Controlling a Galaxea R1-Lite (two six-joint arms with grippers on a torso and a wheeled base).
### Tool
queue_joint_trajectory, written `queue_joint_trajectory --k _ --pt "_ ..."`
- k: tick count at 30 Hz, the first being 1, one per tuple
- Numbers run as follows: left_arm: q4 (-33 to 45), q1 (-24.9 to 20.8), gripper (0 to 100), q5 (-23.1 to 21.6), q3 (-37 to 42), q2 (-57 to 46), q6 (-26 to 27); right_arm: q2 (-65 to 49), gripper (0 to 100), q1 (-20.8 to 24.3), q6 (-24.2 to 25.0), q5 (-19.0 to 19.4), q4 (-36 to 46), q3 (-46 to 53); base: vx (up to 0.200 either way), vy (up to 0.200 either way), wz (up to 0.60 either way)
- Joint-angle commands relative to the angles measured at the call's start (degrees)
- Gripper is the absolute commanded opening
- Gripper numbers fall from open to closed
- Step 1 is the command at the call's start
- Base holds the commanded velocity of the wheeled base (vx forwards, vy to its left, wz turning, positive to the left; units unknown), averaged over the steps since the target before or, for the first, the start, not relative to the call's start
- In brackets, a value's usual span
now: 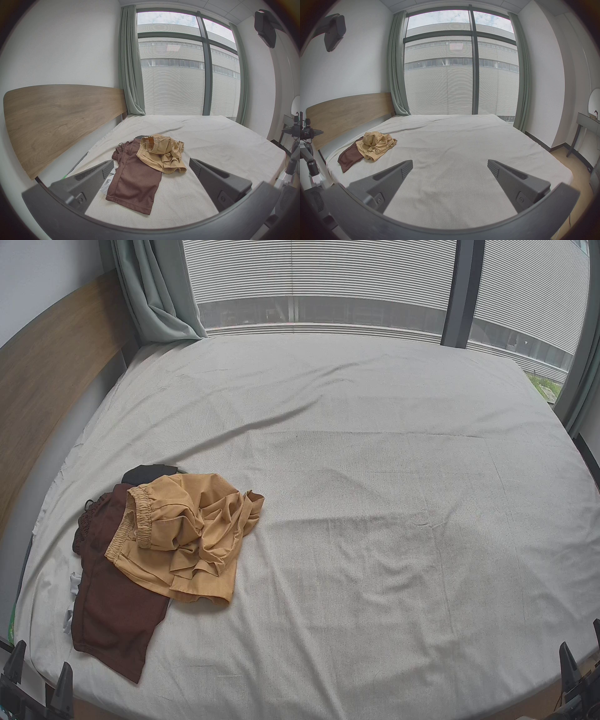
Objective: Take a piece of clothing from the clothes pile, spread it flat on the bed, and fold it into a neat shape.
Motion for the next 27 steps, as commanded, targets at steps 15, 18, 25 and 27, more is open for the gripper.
queue_joint_trajectory --k 15,18,25,27 --pt "0.0 0.1 100 0.3 1.0 -0.9 -0.5 -0.9 100 -0.1 0.2 -0.7 0.0 1.0 0.0 0.0 0.0" --pt "-0.1 0.1 100 0.0 1.0 -0.9 -0.3 -0.9 100 -0.1 0.2 -0.6 0.0 1.0 0.0 0.0 0.0" --pt "0.0 0.1 100 0.2 1.0 -0.9 -0.5 -0.9 100 -0.1 0.2 -0.7 -0.1 1.0 0.0 0.0 0.0" --pt "0.0 0.1 100 0.0 1.0 -0.9 -0.2 -0.9 100 -0.1 0.2 -0.8 0.0 1.0 0.0 0.0 0.0"
